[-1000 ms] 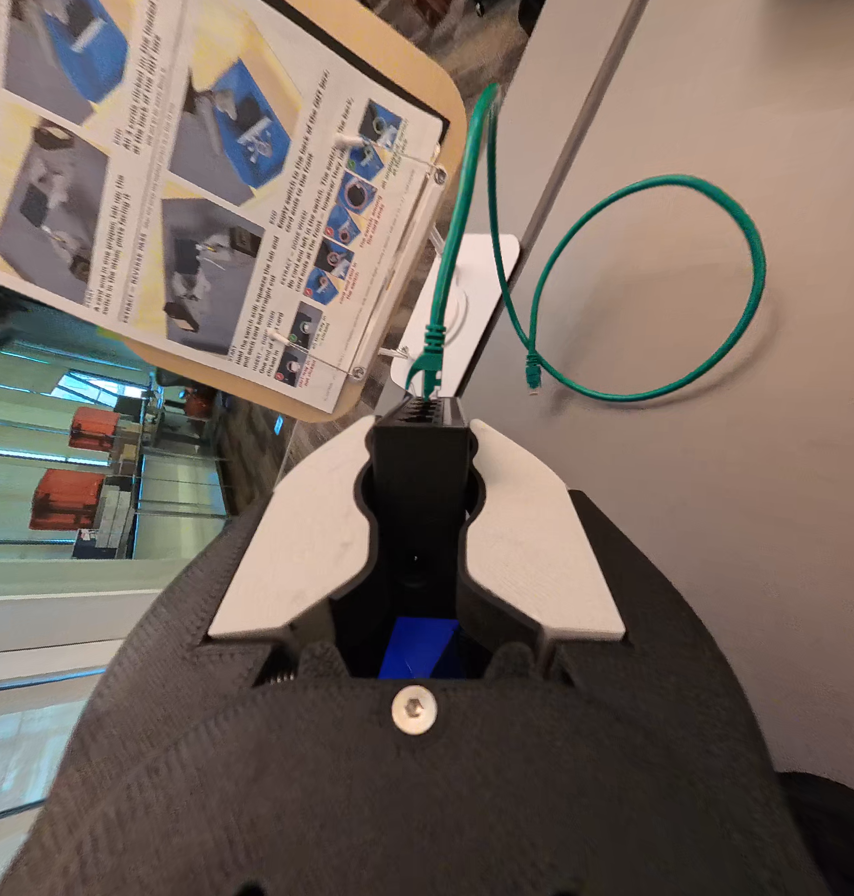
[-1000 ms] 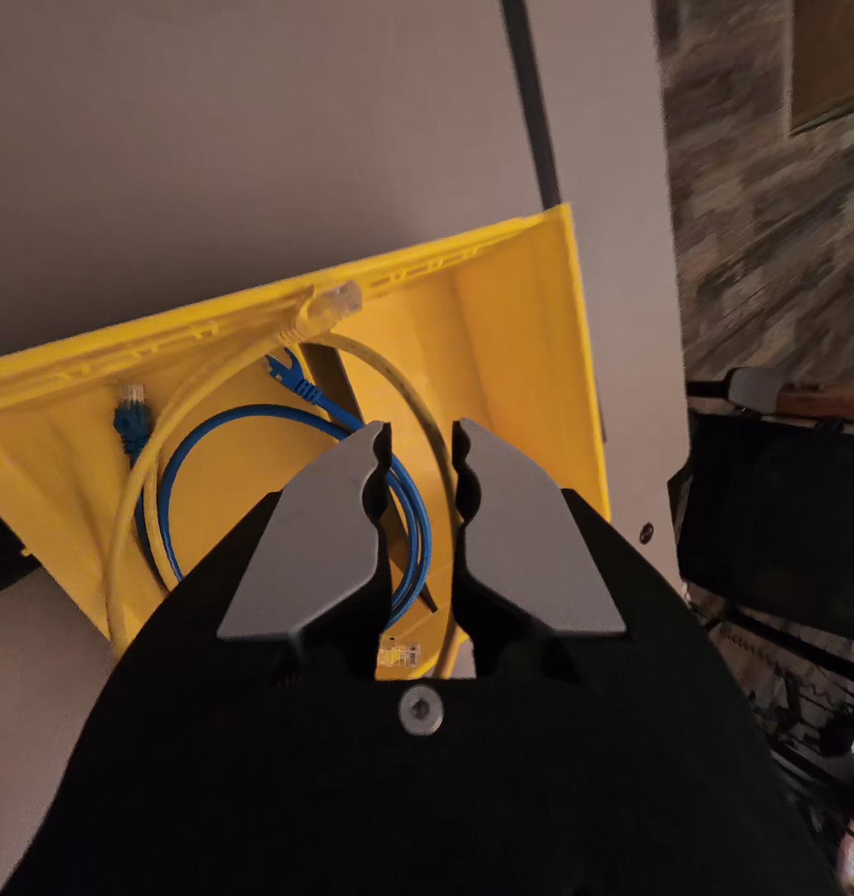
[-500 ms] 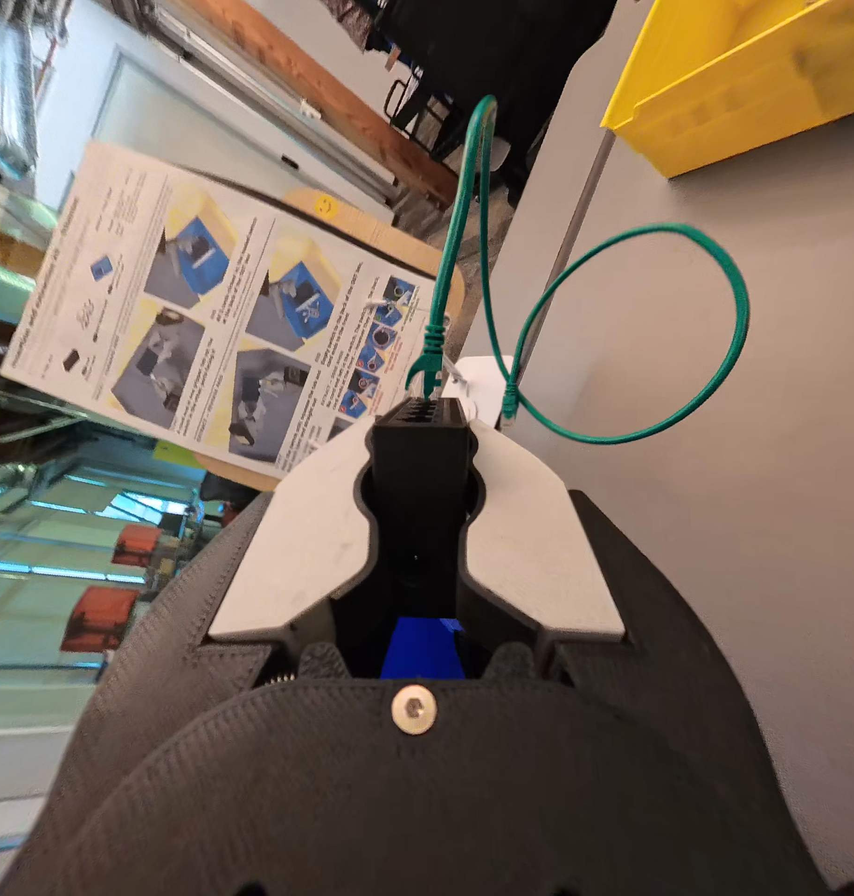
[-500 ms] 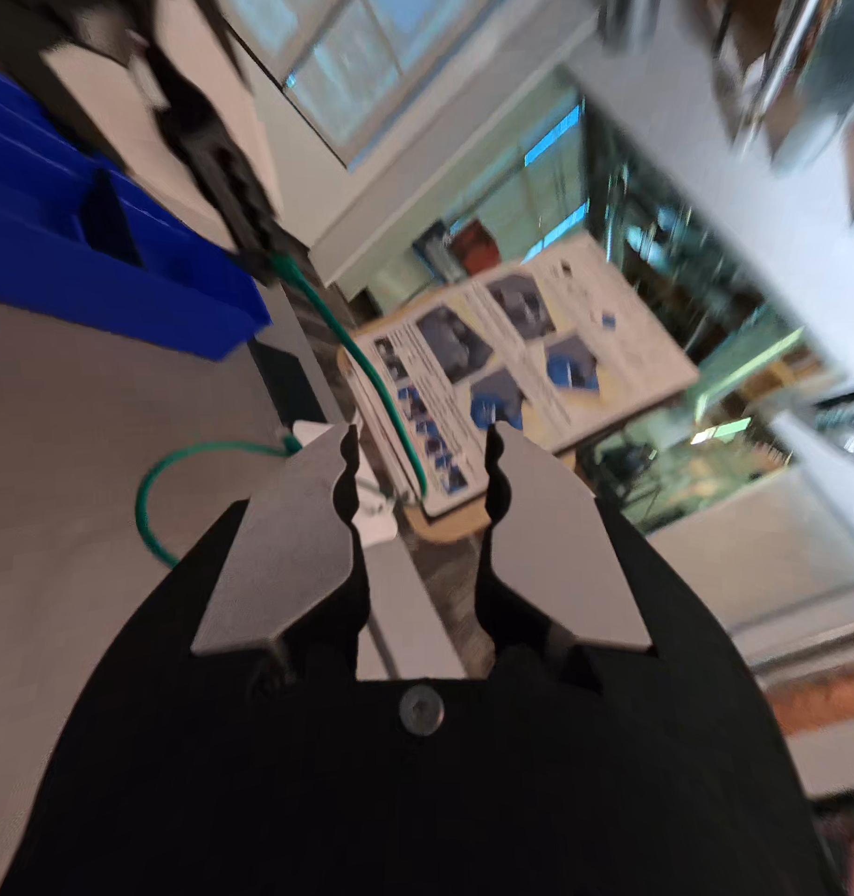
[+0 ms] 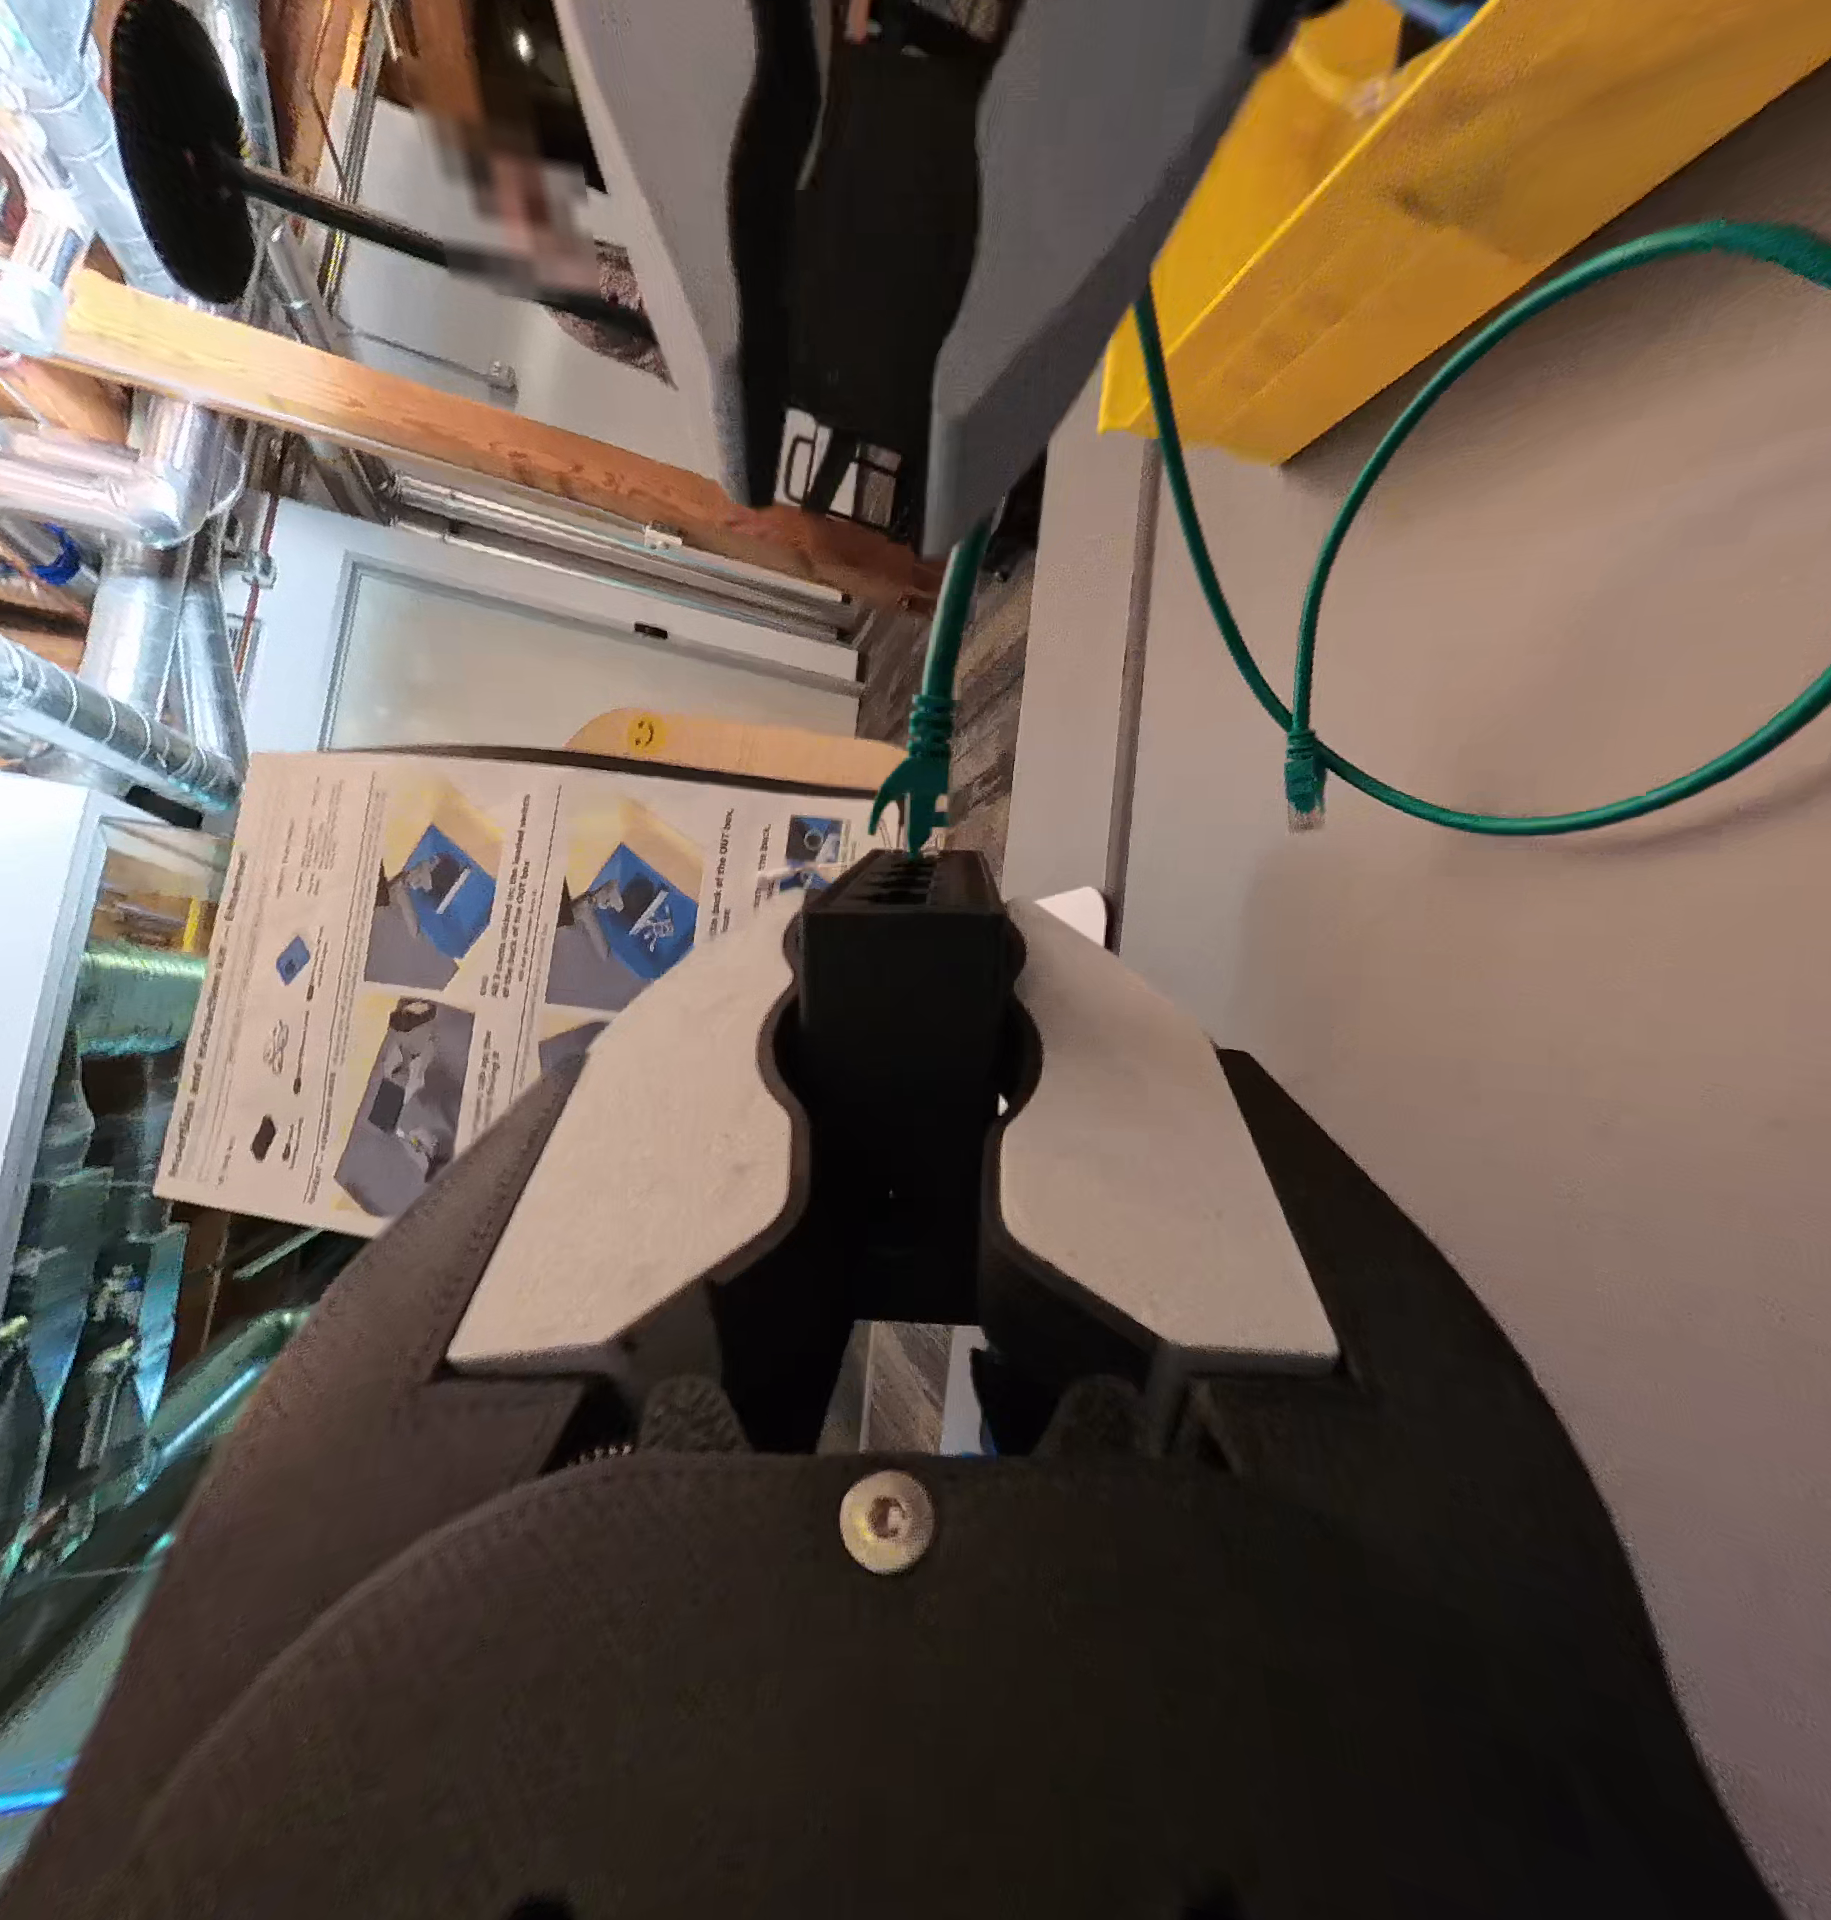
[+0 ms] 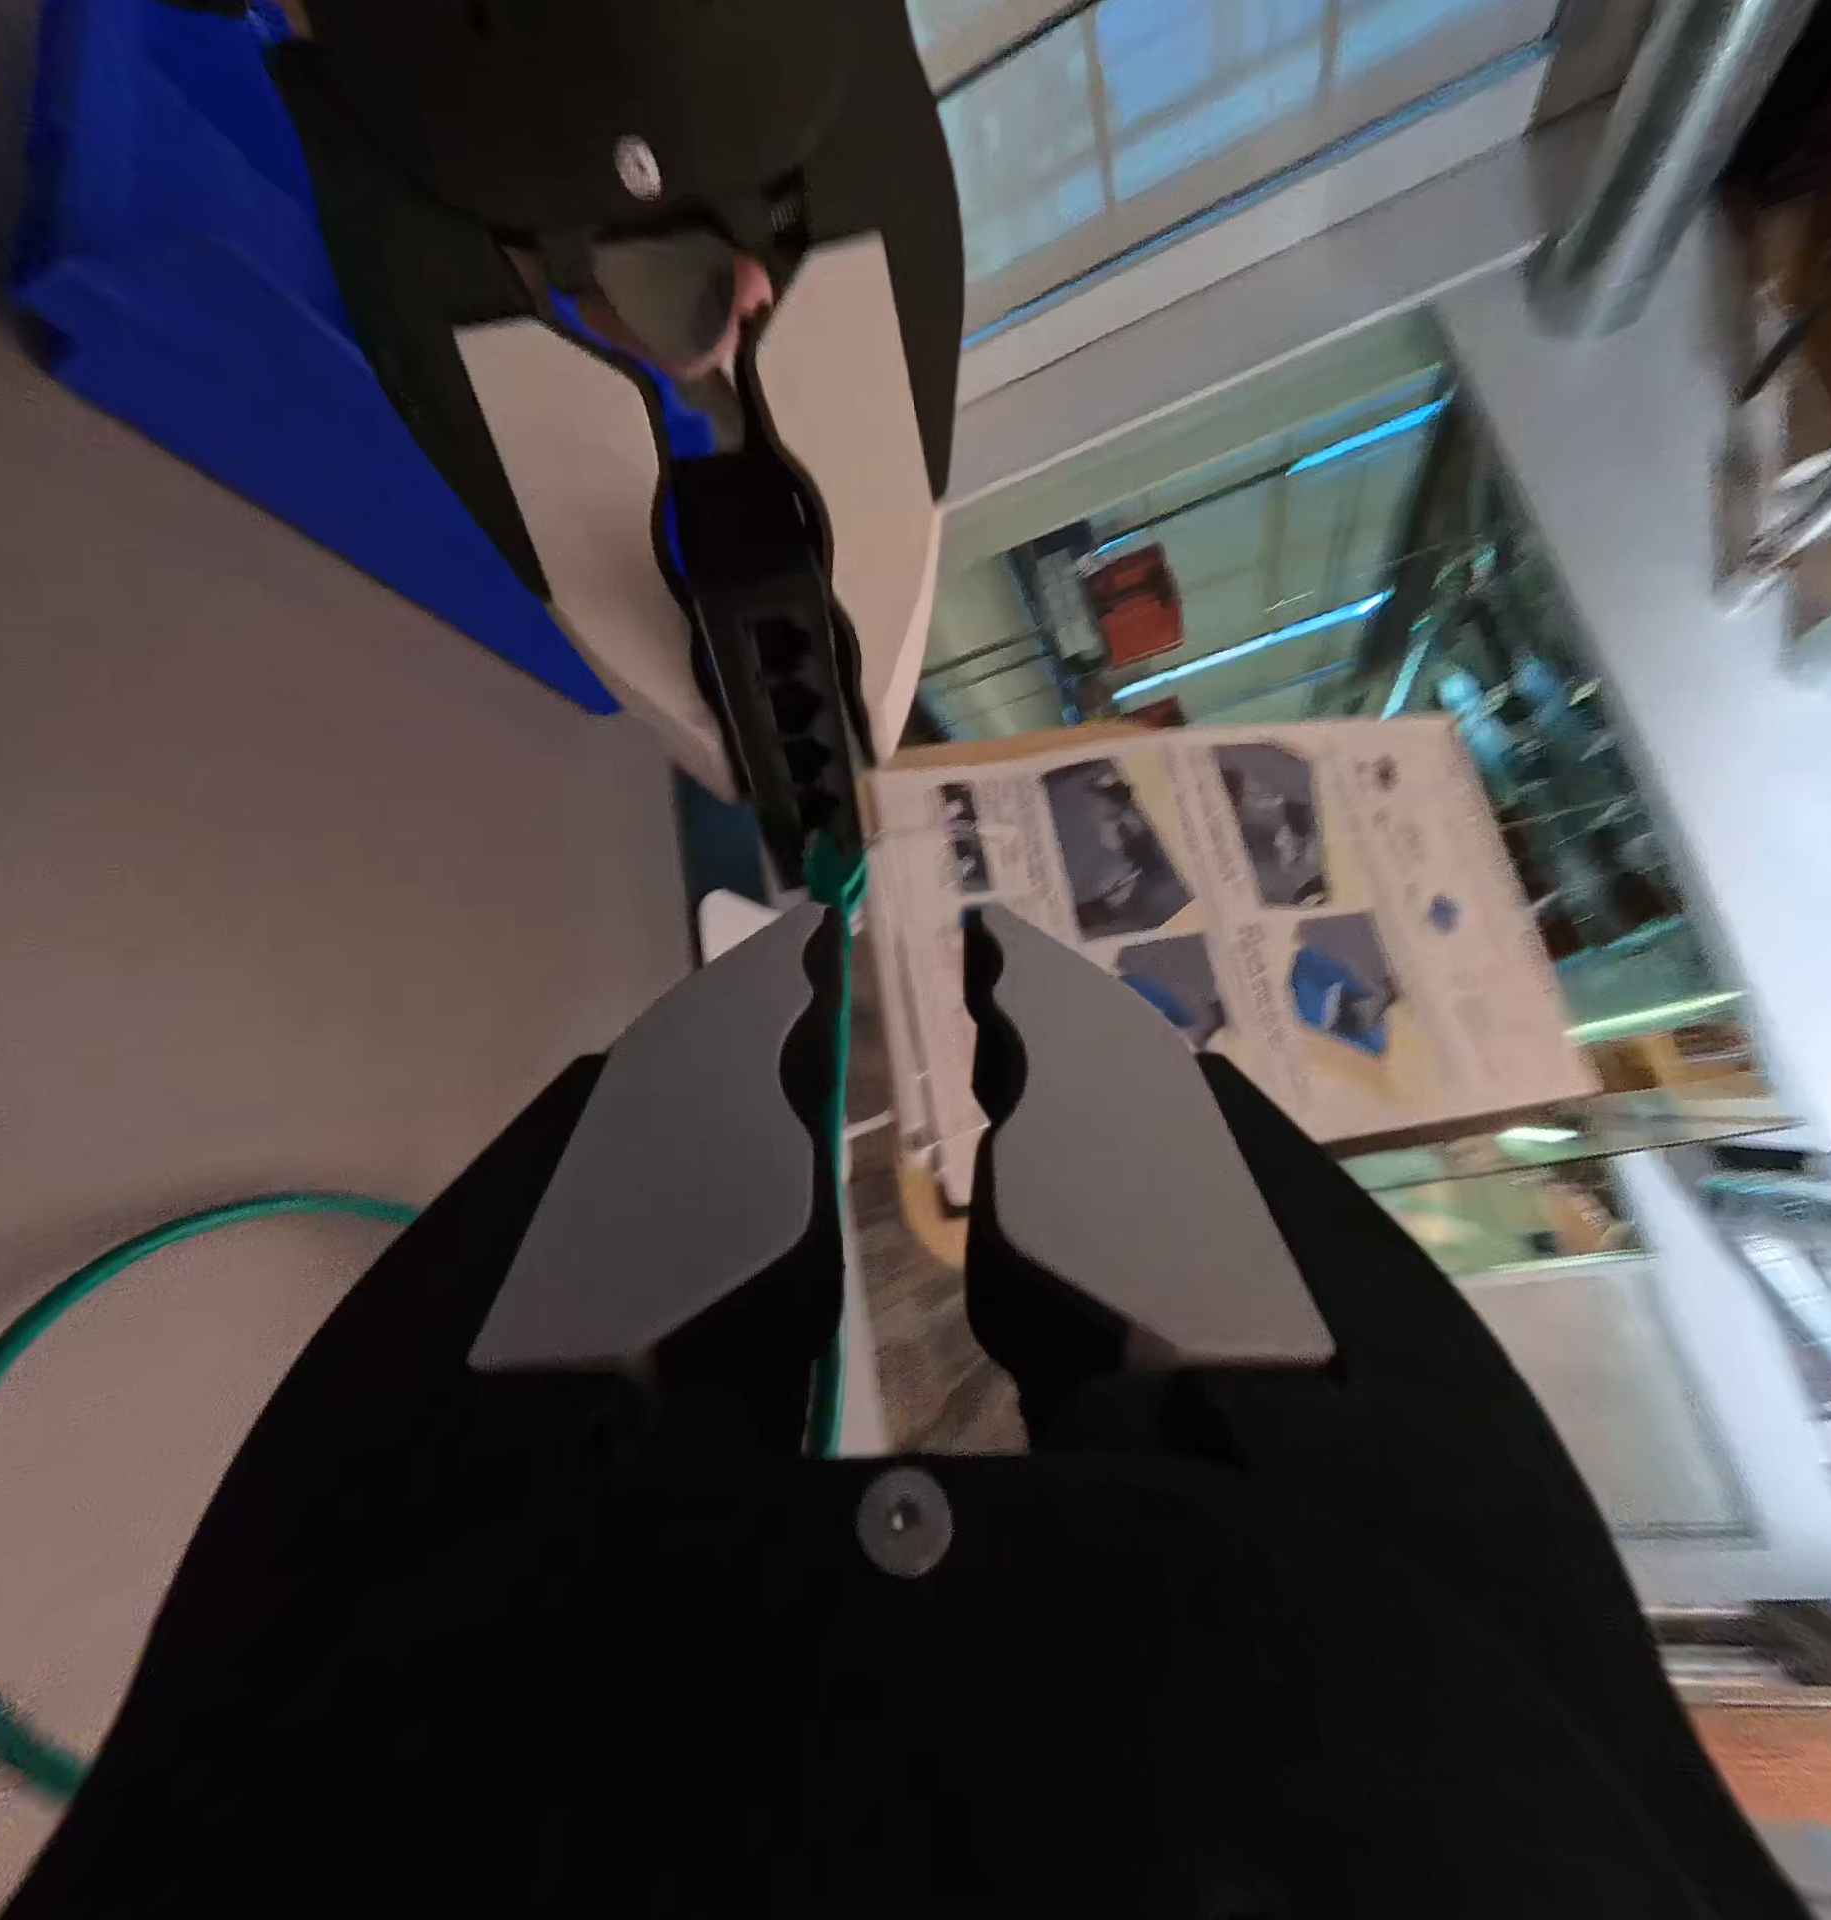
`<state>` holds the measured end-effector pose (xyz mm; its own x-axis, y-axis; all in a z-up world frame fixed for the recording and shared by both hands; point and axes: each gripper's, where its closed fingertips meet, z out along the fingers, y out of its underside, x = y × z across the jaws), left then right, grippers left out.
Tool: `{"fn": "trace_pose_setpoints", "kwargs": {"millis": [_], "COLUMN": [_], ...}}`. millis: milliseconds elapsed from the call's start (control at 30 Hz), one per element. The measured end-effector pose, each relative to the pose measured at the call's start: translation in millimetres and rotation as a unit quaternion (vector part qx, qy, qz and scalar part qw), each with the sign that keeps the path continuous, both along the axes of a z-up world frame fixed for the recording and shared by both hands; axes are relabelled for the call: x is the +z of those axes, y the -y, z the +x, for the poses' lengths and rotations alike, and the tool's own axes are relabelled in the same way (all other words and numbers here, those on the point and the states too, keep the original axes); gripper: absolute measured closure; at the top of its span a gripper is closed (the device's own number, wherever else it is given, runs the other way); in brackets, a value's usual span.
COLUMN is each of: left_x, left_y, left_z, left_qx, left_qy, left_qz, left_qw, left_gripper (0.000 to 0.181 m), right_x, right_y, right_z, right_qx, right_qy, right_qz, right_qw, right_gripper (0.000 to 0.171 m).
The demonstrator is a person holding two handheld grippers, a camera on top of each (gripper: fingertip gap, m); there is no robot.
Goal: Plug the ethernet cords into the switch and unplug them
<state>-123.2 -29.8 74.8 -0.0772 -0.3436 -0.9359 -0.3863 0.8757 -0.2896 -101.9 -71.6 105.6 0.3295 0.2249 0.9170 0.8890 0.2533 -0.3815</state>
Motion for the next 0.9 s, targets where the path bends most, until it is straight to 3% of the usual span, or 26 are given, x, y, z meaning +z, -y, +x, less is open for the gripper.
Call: {"fn": "trace_pose_setpoints", "kwargs": {"millis": [100,167,400,567,733,900], "left_x": [0.4,1.4,14.5,17.2,19.9,35.1], "left_y": [12.6,19.0,-4.3,-30.8,-33.4,-33.1], "left_z": [4.2,5.9,4.6,1.9,2.4,1.4], "left_qx": [-0.018,-0.030,0.025,0.079,0.058,0.010], "left_qy": [0.002,0.007,0.059,0.105,0.133,0.184], "left_qz": [0.003,0.000,-0.037,-0.141,-0.344,-0.492], "left_qw": [1.000,1.000,0.997,0.981,0.928,0.851], "left_gripper": [0.152,0.154,0.150,0.136,0.082,0.085], "right_x": [-23.7,-37.7,-14.2,-7.1,-1.7,9.2], "right_y": [-5.1,-9.3,-20.3,-31.2,-35.0,-29.8], "right_z": [18.9,25.4,28.4,27.5,33.8,33.2], "right_qx": [-0.019,-0.037,-0.141,-0.207,-0.242,-0.258], "right_qy": [-0.024,0.001,0.000,-0.016,-0.038,-0.041], "right_qz": [-0.088,-0.112,-0.027,0.040,0.087,0.141], "right_qw": [0.996,0.993,0.990,0.977,0.966,0.955], "right_gripper": [0.148,0.158,0.166,0.167,0.167,0.167]}}
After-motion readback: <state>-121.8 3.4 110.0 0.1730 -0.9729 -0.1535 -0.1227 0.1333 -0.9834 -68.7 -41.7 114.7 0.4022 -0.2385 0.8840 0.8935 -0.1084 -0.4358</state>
